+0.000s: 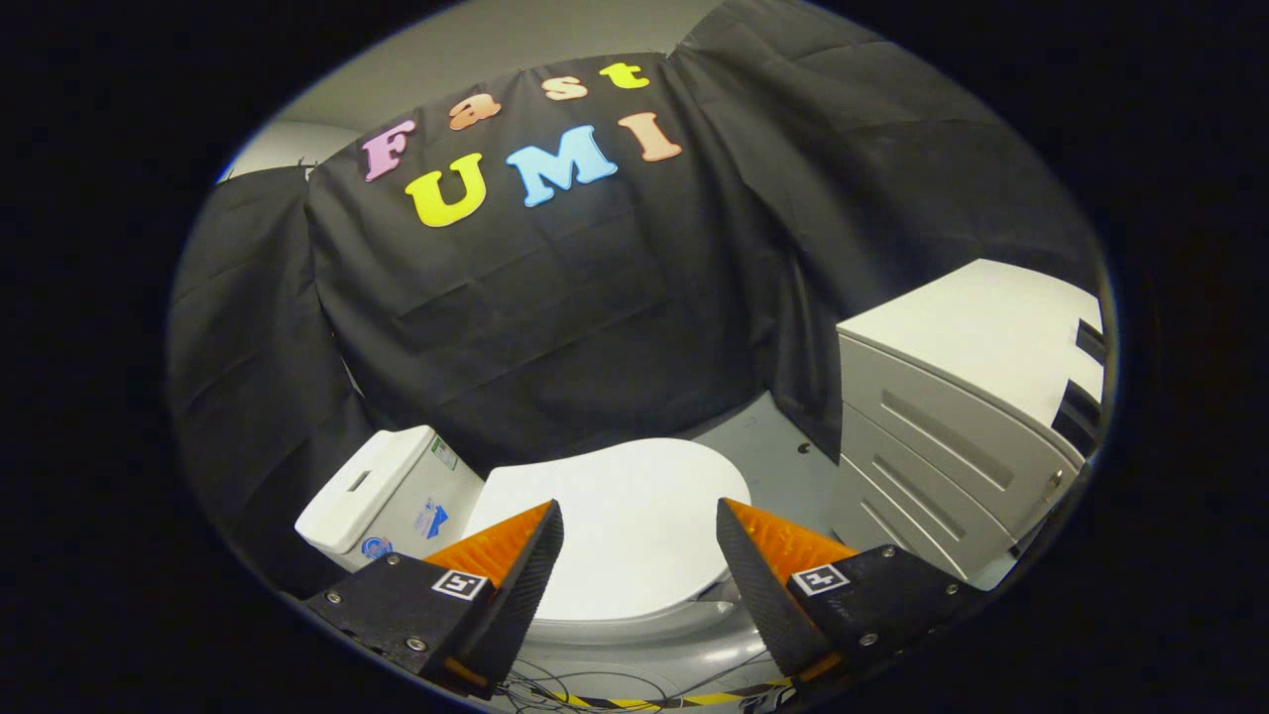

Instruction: Open the toilet lid.

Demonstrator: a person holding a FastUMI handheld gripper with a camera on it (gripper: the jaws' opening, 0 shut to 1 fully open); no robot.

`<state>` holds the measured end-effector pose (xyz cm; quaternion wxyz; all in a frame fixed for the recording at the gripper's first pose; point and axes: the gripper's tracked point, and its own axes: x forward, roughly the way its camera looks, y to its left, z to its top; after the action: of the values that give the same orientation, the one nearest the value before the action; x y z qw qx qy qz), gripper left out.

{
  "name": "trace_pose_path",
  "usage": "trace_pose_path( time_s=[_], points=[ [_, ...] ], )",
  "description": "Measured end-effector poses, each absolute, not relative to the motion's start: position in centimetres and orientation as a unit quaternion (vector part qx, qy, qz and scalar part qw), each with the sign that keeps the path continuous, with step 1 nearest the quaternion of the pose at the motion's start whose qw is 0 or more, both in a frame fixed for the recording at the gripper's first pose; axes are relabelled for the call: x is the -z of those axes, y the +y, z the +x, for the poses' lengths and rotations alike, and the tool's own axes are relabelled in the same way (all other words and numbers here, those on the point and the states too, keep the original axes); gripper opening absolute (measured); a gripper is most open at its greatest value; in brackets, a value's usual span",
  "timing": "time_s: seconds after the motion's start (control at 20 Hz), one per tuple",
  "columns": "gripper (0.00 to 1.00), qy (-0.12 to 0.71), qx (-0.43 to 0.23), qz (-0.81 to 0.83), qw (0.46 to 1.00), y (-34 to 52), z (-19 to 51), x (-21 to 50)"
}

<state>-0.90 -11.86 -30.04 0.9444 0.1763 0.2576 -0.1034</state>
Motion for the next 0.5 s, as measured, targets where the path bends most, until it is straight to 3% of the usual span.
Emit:
trace_pose_path(
  time_s=[0.5],
  points=[
    [0.95,0.344,0.133,0.230,0.901,-13.1,-4.1,39.2]
  ],
)
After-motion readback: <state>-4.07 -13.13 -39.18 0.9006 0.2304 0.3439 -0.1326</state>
